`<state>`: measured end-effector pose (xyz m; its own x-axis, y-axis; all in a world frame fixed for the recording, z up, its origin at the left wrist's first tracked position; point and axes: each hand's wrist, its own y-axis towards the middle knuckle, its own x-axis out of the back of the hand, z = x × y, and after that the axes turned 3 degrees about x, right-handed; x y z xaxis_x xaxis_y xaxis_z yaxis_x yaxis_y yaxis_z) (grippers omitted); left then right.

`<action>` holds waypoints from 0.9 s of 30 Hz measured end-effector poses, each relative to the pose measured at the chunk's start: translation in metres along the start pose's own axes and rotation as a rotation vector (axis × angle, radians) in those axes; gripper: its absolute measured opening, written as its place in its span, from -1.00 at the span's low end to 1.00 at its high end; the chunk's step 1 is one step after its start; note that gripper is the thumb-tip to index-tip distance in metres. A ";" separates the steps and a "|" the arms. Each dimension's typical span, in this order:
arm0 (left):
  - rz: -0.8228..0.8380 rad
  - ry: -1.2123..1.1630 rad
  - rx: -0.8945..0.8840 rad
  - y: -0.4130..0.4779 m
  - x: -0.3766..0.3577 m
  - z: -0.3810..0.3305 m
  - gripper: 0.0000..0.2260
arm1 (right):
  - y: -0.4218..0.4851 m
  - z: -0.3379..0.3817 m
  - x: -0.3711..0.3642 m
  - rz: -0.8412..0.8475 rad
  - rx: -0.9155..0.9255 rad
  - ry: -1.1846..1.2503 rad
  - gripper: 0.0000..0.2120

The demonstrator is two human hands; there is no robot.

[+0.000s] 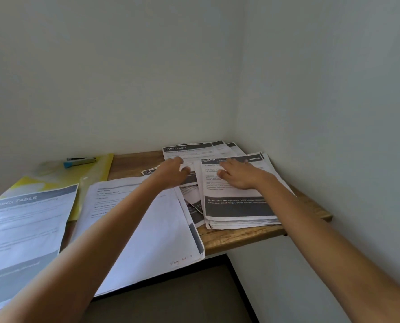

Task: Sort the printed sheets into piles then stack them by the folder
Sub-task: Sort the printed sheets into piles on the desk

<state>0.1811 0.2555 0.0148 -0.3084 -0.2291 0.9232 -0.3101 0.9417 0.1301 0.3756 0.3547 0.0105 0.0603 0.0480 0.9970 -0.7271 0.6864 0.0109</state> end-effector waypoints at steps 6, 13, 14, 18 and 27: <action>-0.037 -0.111 0.206 0.041 0.000 0.017 -0.58 | 0.037 0.016 -0.002 -0.129 0.071 0.158 -0.68; 0.012 -0.087 0.314 0.100 -0.014 0.050 -0.40 | 0.055 0.010 -0.042 -0.105 0.065 0.205 -0.60; 0.014 -0.098 0.322 0.120 -0.024 0.064 -0.33 | 0.057 0.008 -0.044 -0.106 0.064 0.203 -0.58; -0.051 -0.181 0.374 0.132 -0.033 0.067 -0.38 | 0.062 0.006 -0.047 -0.134 0.085 0.191 -0.55; -0.342 -0.422 0.338 0.114 -0.024 0.041 -0.83 | 0.065 0.006 -0.047 -0.118 0.084 0.182 -0.54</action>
<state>0.1161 0.3584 -0.0071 -0.4481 -0.6451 0.6189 -0.6988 0.6846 0.2076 0.3217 0.3926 -0.0353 0.2647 0.1065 0.9584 -0.7619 0.6324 0.1402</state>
